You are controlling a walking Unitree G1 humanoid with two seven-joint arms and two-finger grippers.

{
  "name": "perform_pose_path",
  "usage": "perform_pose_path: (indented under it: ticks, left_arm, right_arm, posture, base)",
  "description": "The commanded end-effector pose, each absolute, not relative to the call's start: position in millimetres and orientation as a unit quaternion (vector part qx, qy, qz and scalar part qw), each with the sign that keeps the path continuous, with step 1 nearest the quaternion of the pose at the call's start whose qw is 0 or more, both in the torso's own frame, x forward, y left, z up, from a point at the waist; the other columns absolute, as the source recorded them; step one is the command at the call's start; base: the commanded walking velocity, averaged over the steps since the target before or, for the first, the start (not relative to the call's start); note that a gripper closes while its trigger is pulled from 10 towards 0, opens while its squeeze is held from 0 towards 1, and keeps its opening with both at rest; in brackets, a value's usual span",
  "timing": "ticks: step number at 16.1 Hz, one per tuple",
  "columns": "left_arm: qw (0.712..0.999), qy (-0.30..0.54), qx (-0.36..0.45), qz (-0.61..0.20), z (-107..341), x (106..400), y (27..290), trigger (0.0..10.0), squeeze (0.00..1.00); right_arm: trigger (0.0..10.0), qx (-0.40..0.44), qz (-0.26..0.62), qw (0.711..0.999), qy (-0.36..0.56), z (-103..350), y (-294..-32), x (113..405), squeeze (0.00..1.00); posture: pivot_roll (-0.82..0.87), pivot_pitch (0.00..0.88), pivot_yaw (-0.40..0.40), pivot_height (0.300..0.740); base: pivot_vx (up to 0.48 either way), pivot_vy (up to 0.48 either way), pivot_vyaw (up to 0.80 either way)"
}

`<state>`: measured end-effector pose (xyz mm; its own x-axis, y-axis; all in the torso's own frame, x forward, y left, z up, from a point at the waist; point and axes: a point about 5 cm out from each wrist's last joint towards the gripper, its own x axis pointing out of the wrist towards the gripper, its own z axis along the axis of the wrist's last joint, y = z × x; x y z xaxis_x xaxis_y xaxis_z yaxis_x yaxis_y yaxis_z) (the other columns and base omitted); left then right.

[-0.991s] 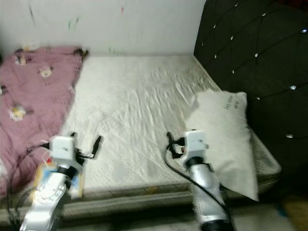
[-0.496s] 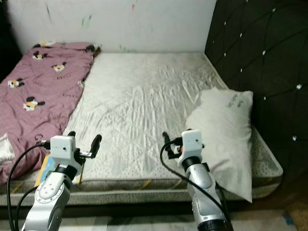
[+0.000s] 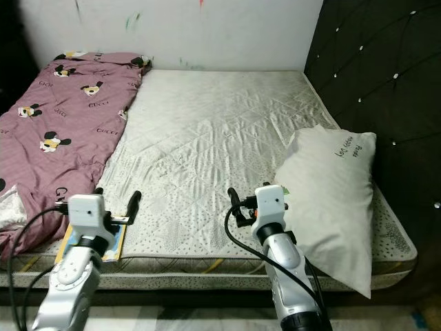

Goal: Clean up the room

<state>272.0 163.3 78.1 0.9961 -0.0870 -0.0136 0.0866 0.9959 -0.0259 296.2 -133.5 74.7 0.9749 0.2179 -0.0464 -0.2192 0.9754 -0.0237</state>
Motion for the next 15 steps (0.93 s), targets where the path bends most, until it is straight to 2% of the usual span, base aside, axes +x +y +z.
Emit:
perform_pose_path:
  ticks: [1, 2, 4, 10, 15]
  left_arm:
    - [0.999, 0.006, -0.003, -0.043, 76, 275, 164, 10.0, 0.0]
    - [0.999, 0.018, 0.007, -0.045, 69, 281, 165, 10.0, 0.0]
    - [0.999, 0.021, 0.015, -0.037, 68, 289, 169, 10.0, 0.0]
    - [0.998, -0.005, 0.023, -0.052, 74, 306, 159, 10.0, 0.0]
    - [0.998, 0.014, 0.013, -0.058, 63, 295, 160, 10.0, 0.0]
  right_arm:
    - [10.0, -0.014, 0.114, 0.993, 0.013, 78, -128, 302, 0.0]
    - [10.0, -0.016, 0.124, 0.992, 0.014, 77, -119, 308, 0.0]
    - [10.0, -0.026, 0.138, 0.99, 0.014, 76, -111, 314, 0.0]
    - [10.0, -0.067, 0.161, 0.984, 0.029, 66, -103, 321, 0.0]
    - [10.0, -0.022, 0.096, 0.995, 0.024, 64, -121, 317, 0.0]
  posture:
    - [0.03, 0.0, 0.003, 0.74]
    - [0.03, 0.0, 0.007, 0.74]
    - [0.03, 0.0, 0.006, 0.74]
    - [0.05, 0.0, -0.005, 0.74]
    - [0.0, 0.0, 0.042, 0.74]
  base:
    - [0.0, 0.0, 0.8]
    - [0.0, 0.0, 0.8]
    - [0.0, 0.0, 0.0]
    - [0.0, 0.0, 0.0]
    - [0.0, 0.0, 0.0]
